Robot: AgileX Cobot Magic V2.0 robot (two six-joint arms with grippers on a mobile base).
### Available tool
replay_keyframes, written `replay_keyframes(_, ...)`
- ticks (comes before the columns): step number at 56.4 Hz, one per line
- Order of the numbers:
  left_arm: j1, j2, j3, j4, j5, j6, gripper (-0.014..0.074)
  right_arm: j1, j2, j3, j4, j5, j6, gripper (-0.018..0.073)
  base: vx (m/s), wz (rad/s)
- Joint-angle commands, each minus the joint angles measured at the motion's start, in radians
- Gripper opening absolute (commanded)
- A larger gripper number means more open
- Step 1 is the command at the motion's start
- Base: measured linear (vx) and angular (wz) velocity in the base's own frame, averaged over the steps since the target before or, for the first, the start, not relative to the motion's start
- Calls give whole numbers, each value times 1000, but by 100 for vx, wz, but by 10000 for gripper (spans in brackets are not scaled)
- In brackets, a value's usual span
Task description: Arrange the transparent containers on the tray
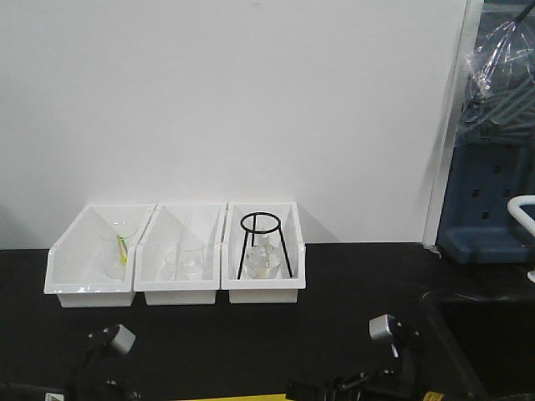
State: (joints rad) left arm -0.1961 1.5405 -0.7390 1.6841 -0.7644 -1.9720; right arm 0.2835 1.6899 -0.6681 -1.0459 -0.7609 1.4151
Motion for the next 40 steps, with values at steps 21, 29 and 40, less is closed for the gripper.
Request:
replay_keyframes(21,-3,-495,-23,79,-28,11,-9,-4,-501,-20,-196,88,-24,-14,0,0)
replay_keyframes(29,-2,-622,-15,148,-14,-68,-3,-4,-704,-19,-434,228,90,-13,0,0)
replay_keyframes(40,-2,-745,-11,148,7,-73,-1,-4,-884,-19,-749,327,320,-13,0,0)
